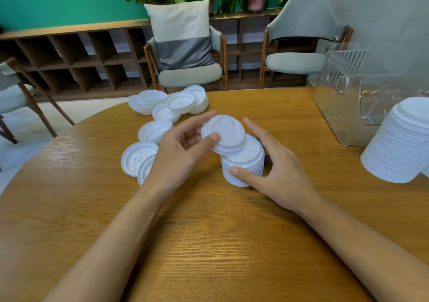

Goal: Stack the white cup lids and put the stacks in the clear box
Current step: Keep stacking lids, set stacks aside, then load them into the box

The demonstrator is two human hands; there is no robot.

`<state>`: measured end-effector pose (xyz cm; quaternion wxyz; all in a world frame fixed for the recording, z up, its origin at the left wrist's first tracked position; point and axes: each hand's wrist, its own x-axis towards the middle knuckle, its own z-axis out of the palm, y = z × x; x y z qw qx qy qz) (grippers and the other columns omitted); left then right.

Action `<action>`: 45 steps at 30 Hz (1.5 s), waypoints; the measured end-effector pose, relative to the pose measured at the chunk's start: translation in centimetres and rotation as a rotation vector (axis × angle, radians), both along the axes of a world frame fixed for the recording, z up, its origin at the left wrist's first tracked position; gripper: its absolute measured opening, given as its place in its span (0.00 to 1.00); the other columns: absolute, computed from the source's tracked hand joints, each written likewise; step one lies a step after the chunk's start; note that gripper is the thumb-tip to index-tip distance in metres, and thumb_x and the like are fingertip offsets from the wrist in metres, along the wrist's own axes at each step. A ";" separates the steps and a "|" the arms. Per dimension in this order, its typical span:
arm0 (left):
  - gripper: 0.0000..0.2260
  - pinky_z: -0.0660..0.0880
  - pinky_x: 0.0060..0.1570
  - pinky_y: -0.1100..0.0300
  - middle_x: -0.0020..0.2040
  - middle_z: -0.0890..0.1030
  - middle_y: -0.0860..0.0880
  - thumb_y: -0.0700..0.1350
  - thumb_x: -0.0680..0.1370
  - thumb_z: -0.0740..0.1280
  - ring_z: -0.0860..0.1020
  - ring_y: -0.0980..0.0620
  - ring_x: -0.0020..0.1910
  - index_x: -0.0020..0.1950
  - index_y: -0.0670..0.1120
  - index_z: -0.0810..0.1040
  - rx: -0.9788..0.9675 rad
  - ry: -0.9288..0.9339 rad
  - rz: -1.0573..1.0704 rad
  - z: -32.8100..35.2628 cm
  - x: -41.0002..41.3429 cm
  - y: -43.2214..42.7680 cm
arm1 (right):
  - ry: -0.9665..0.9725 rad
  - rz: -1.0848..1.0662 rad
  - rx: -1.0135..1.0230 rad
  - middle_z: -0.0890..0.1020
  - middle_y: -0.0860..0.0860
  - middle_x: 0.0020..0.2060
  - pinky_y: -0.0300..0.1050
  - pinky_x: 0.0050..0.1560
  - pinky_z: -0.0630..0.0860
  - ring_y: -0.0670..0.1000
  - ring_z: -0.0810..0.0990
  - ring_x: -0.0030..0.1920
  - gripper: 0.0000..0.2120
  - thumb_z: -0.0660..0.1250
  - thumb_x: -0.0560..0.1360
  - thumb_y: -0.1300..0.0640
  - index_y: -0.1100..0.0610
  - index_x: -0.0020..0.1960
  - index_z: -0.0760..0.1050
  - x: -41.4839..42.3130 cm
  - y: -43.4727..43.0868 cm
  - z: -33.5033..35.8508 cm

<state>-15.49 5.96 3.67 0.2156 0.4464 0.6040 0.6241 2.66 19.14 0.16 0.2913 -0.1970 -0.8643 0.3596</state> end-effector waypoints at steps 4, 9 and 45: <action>0.18 0.74 0.46 0.62 0.38 0.80 0.49 0.53 0.75 0.76 0.76 0.53 0.40 0.64 0.54 0.83 -0.121 0.084 -0.026 -0.3 0.0 0.1 | 0.012 0.016 0.016 0.70 0.33 0.72 0.20 0.63 0.61 0.30 0.67 0.70 0.43 0.77 0.72 0.39 0.39 0.81 0.60 0.1 0.0 -0.1; 0.19 0.70 0.40 0.61 0.34 0.74 0.55 0.60 0.70 0.80 0.72 0.55 0.36 0.57 0.57 0.82 -0.196 0.305 0.075 -1.1 0.2 0.2 | 0.007 0.008 0.012 0.73 0.35 0.68 0.23 0.61 0.65 0.34 0.70 0.68 0.39 0.78 0.71 0.39 0.40 0.78 0.66 0.1 0.0 -0.1; 0.15 0.77 0.48 0.55 0.53 0.80 0.55 0.56 0.77 0.74 0.80 0.53 0.52 0.61 0.52 0.82 -0.177 0.977 0.350 -3.7 -2.5 -7.4 | 0.026 0.018 0.003 0.74 0.33 0.69 0.25 0.64 0.67 0.29 0.69 0.68 0.41 0.81 0.67 0.42 0.39 0.77 0.69 -0.5 -0.8 -0.3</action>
